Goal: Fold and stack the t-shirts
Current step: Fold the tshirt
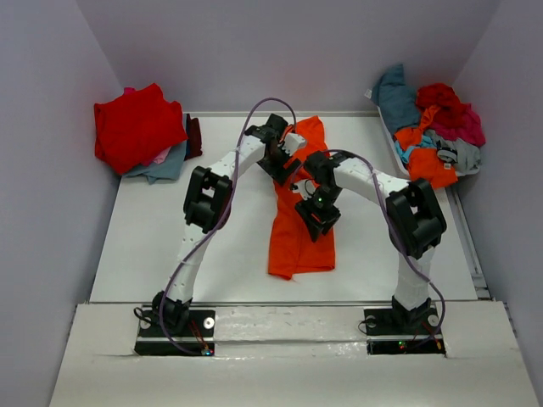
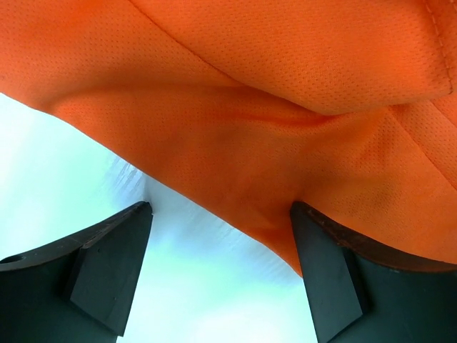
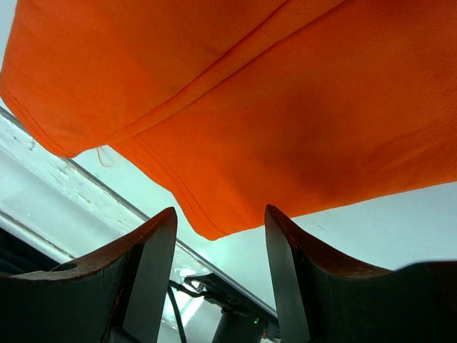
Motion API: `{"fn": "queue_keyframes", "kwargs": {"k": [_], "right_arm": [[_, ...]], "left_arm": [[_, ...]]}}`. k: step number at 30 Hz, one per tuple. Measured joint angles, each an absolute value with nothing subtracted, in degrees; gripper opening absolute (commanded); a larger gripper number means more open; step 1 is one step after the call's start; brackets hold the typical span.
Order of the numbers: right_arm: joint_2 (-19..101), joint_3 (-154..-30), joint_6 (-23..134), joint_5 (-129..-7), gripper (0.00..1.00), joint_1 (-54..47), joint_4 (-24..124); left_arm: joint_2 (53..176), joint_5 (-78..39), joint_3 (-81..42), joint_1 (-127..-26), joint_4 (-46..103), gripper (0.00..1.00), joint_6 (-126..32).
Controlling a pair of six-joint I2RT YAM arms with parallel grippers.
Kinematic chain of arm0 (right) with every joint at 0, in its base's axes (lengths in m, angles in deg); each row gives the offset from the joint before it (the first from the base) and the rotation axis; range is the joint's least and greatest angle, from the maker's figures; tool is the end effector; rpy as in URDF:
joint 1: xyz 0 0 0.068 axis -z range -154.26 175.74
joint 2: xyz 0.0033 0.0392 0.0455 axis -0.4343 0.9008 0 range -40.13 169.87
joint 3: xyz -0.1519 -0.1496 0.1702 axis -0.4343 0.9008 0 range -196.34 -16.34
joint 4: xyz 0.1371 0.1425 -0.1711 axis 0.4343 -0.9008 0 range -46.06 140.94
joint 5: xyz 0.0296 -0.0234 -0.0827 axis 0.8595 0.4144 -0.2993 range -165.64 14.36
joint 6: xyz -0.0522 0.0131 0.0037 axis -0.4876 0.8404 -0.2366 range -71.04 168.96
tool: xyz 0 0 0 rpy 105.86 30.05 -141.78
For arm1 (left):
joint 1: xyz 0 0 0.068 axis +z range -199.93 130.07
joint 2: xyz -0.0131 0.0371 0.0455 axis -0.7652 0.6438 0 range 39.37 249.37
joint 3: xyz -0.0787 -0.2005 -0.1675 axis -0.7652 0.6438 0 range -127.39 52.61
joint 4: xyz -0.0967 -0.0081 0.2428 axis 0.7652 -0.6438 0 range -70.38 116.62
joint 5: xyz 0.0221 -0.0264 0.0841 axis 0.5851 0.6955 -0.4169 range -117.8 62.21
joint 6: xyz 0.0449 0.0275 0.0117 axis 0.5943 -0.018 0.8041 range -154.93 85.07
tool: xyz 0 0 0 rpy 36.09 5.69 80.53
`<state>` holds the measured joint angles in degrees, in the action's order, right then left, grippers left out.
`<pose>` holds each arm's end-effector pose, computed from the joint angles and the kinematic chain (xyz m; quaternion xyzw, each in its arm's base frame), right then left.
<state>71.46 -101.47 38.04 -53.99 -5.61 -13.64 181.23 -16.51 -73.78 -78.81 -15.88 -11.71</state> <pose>0.3017 0.1992 0.1965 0.3526 -0.9167 -0.1833 0.0421 0.4672 -0.2658 0.1768 0.4445 0.8474 -0.1079 0.2695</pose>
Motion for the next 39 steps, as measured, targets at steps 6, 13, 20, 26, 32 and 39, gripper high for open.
{"fn": "queue_keyframes", "kwargs": {"k": [6, 13, 20, 26, 32, 39], "right_arm": [[71.76, -100.07, 37.37, -53.69, 0.58, -6.27, -14.78], [71.76, -97.90, 36.03, -53.67, 0.58, -6.27, -15.74], [71.76, -97.88, 34.92, -53.69, 0.58, -6.27, -16.11], [71.78, -97.88, 34.28, -53.67, 0.57, -6.27, -16.06], [71.70, -99.24, 34.39, -54.04, 0.57, -6.27, -16.04], [71.54, -103.83, 34.98, -54.17, 0.57, -6.31, -15.67]], "left_arm": [[181.56, -21.53, -75.11, -79.34, -17.15, 0.91, -12.13], [183.03, -27.81, -78.20, -79.44, -18.20, 0.92, -12.10], [185.26, -30.52, -82.09, -78.55, -19.23, 0.92, -12.17], [185.30, -31.65, -82.09, -77.02, -19.23, 0.92, -12.74], [184.77, -31.61, -81.02, -76.14, -18.29, 0.92, -13.15], [183.55, -31.54, -78.92, -76.06, -17.02, 0.92, -13.83]]}}
